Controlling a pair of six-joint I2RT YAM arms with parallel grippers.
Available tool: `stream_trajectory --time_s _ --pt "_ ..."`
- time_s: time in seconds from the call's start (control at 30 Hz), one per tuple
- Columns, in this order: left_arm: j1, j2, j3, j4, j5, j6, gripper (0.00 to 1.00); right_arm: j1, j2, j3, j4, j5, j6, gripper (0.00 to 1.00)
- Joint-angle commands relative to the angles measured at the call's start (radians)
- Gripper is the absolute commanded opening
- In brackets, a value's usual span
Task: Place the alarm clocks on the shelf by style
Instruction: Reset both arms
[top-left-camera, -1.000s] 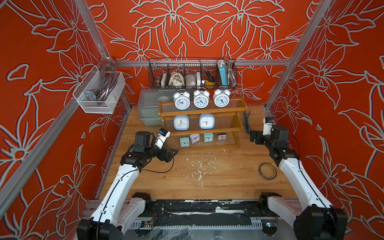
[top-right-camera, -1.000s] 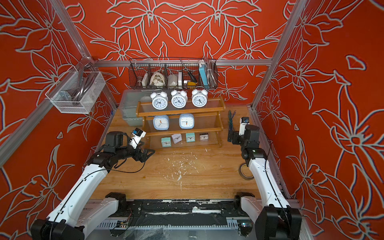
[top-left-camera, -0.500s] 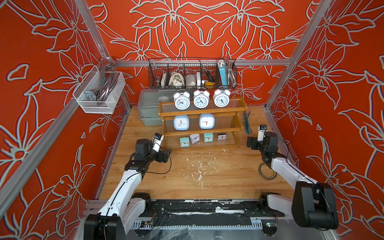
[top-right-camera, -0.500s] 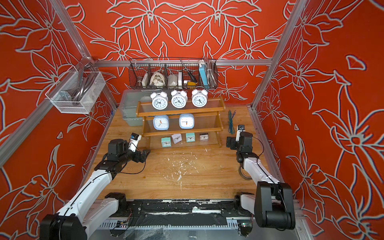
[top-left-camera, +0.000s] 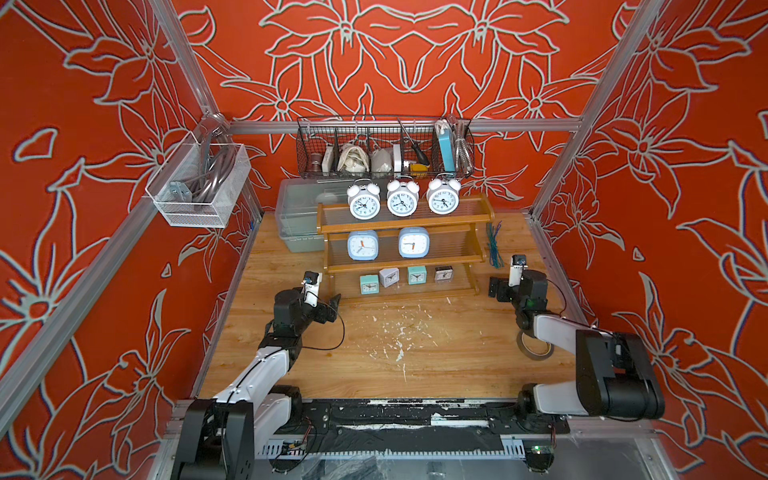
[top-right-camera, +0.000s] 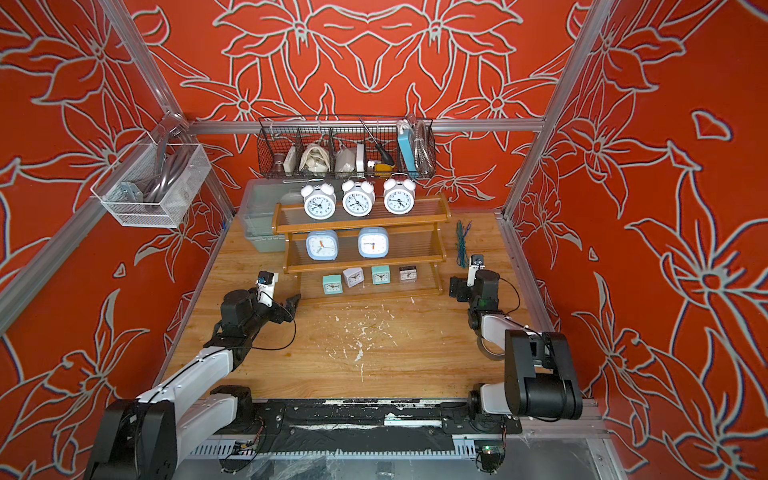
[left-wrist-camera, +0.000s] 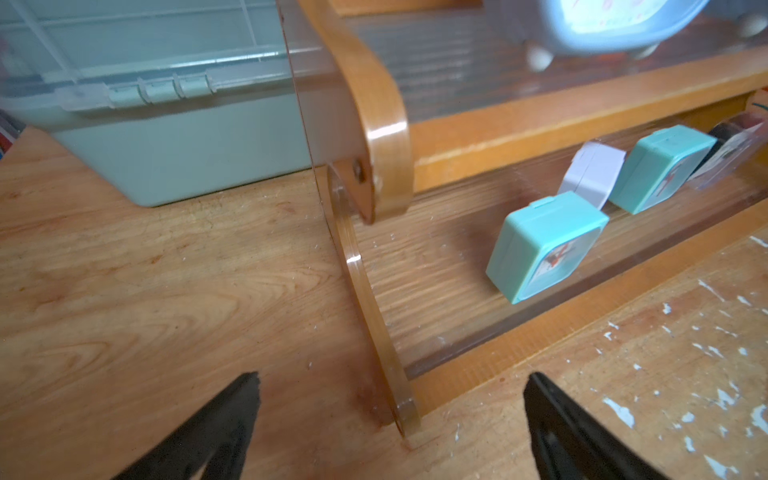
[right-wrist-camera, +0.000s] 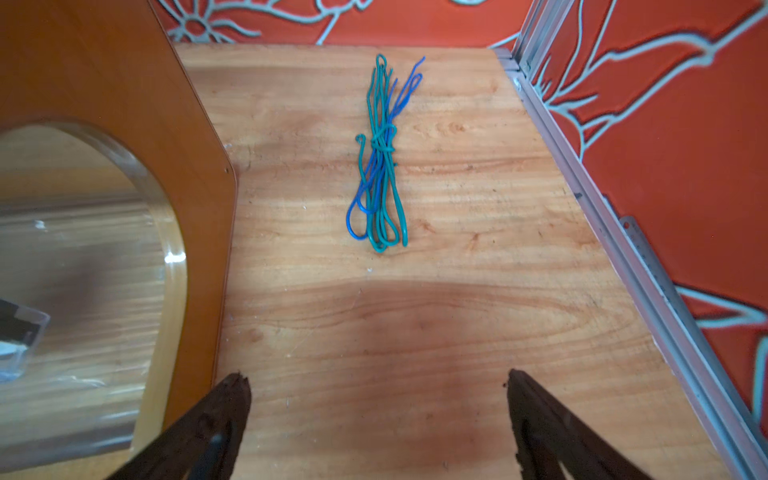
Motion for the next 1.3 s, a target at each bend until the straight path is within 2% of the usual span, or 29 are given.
stream_trajectory --time_s 0.0,0.13,0.27,0.37,0.7,0.9,1.27 --pt "0.004 0.045 -0.042 0.232 -0.011 -0.032 0.99 0.002 0.000 -0.019 0.070 -0.027 -0.025 1.00" --pt "0.004 0.160 -0.083 0.404 -0.028 -0.046 0.99 0.015 -0.011 -0.075 0.154 -0.005 -0.030 1.00" --pt "0.005 0.275 -0.088 0.516 -0.075 -0.061 0.99 0.023 0.027 -0.141 0.317 0.010 -0.034 1.00" --pt "0.005 0.328 -0.079 0.547 -0.080 -0.066 0.99 0.031 0.024 -0.132 0.289 0.023 -0.042 1.00" --pt "0.006 0.337 -0.014 0.437 -0.125 -0.084 0.99 0.043 0.023 -0.123 0.268 0.023 -0.055 1.00" --pt "0.006 0.355 0.050 0.339 -0.215 -0.122 0.99 0.043 0.022 -0.124 0.268 0.023 -0.056 1.00" --pt "0.006 0.356 0.054 0.335 -0.220 -0.124 0.99 0.043 0.024 -0.121 0.266 0.023 -0.056 1.00"
